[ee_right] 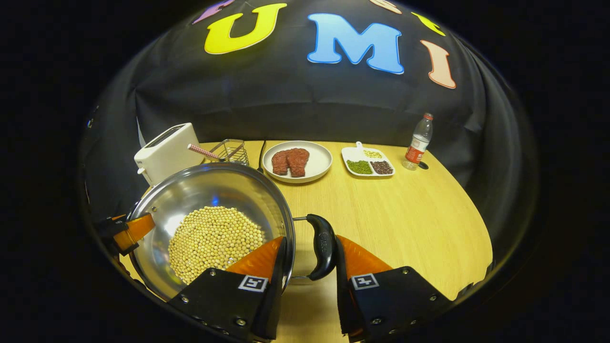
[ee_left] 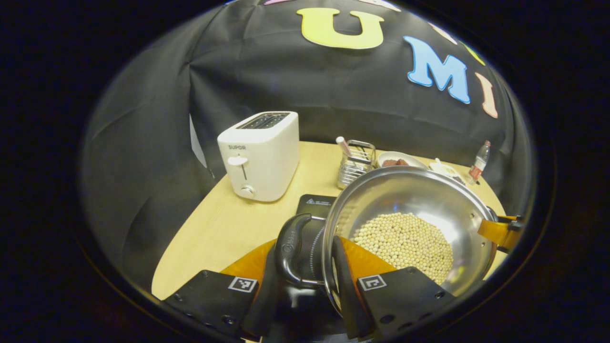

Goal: First push the handle of the pot to place it horizontally, then grasp the pot with both hands and set it on the induction cooktop.

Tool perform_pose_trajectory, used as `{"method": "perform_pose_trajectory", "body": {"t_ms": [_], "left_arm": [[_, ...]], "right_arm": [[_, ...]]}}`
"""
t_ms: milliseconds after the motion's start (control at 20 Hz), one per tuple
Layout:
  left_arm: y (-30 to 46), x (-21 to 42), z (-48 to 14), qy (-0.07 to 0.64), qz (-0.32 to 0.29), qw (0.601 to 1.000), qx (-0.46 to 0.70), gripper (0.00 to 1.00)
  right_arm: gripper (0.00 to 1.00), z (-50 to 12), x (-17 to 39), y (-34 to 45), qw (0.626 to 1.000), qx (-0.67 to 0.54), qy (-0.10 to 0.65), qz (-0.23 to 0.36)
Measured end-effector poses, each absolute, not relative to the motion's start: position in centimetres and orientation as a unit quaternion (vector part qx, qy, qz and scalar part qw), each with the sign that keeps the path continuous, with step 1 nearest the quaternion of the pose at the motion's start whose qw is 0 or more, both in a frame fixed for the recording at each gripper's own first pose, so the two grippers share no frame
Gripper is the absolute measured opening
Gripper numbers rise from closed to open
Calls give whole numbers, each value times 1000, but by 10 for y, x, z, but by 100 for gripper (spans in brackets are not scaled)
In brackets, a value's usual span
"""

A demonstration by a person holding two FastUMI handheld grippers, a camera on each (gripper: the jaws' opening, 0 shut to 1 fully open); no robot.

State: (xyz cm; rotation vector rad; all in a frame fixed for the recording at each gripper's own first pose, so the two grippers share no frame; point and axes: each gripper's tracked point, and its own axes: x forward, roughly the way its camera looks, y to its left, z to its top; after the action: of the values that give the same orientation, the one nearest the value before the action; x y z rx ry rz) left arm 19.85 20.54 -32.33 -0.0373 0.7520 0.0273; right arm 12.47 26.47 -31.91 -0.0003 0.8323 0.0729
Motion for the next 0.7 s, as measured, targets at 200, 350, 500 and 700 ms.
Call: {"method": "perform_pose_trajectory", "body": {"t_ms": [200, 350, 500, 700], "left_arm": [[223, 205, -329, 375, 20, 927, -17, 63], [227, 215, -334, 372, 23, 928, -12, 63], [233, 215, -334, 367, 23, 930, -14, 60], [254, 208, -326, 346, 51, 937, 3, 85]], "right_arm": [[49, -325, 128, 283, 911, 4, 411, 38], [49, -327, 129, 292, 910, 5, 412, 41], [49, -327, 132, 297, 911, 19, 410, 44], [60, -324, 131, 290, 914, 33, 400, 55]]}}
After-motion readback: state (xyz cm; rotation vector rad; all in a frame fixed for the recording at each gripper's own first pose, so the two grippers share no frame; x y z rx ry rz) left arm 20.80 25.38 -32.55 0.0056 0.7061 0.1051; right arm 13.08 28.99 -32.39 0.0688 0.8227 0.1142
